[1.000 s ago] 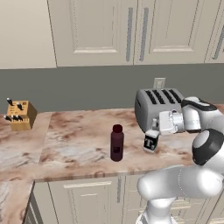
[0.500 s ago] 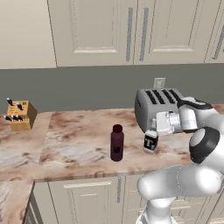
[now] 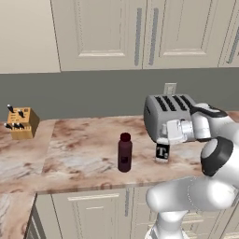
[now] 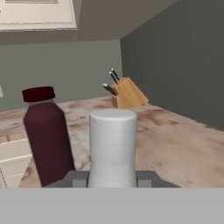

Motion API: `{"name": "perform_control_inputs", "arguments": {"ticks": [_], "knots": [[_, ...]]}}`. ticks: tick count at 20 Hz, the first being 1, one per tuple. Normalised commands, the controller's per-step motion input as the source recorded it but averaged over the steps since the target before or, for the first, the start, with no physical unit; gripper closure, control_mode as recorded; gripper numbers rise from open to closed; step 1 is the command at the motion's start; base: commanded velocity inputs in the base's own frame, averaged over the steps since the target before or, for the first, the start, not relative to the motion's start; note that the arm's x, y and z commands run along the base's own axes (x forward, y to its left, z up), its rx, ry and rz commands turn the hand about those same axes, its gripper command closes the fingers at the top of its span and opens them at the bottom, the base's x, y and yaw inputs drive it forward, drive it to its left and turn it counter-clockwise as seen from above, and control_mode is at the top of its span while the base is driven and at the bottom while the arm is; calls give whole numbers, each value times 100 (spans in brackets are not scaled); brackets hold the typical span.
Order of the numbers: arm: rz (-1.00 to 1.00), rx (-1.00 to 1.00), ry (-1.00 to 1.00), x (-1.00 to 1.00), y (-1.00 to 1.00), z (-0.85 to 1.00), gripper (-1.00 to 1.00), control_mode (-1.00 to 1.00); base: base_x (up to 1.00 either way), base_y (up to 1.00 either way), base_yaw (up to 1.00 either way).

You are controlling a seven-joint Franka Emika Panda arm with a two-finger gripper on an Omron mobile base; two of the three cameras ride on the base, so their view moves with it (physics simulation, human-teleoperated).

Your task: Place the drinks on the dining counter in a tight cluster.

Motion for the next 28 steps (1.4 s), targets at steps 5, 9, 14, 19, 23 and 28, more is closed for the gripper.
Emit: {"name": "perform_control_inputs", "arguments": {"ticks": [5,9,14,19,23,28], "knots": [[0,-2,3,-30,-1,22,100,-100,0,0,0],[2,0,0,-15,-1,25,100,-100,0,0,0],[5,0,-8,-17,0,23,100,-100,0,0,0],[7,0,-14,-19,0,19,100,-100,0,0,0],[1,0,-6,-5,0,3,100,-100,0,0,0],[0,0,0,0,0,0,100,-100,0,0,0]]}}
